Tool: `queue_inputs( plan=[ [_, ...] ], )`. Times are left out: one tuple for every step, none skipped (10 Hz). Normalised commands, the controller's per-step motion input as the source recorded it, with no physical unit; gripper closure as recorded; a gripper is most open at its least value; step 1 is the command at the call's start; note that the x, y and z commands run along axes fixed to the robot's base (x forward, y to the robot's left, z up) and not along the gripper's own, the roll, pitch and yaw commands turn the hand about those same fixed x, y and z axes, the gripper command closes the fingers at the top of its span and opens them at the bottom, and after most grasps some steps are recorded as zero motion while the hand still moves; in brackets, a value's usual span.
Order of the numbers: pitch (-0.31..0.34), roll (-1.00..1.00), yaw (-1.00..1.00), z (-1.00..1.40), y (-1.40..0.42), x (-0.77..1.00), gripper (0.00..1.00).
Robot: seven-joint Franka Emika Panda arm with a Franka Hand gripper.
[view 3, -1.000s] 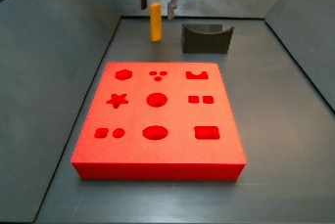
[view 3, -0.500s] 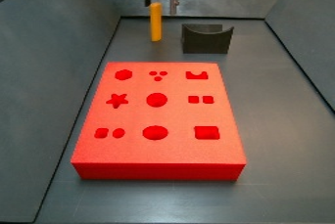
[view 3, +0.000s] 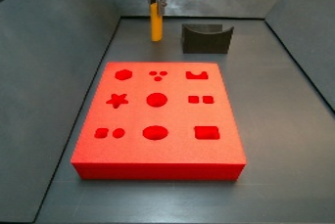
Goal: Pick up the oval object. Move up. Move to above the board. Insert the oval object.
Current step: Pick up the oval object.
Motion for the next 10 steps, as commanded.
queue_inputs(
  plan=[
    [0.0,0.0,0.0,0.0,0.0,0.0,1.0],
    [0.0,0.0,0.0,0.0,0.0,0.0,1.0],
    [0.0,0.0,0.0,0.0,0.0,0.0,1.0],
    [0.0,0.0,0.0,0.0,0.0,0.0,1.0],
    [0.0,0.0,0.0,0.0,0.0,0.0,1.0],
    [0.0,0.0,0.0,0.0,0.0,0.0,1.0],
    [0.0,0.0,0.0,0.0,0.0,0.0,1.0],
    [0.0,0.0,0.0,0.0,0.0,0.0,1.0],
    [0.0,0.0,0.0,0.0,0.0,0.0,1.0],
    [0.0,0.0,0.0,0.0,0.0,0.0,1.0]
  ],
)
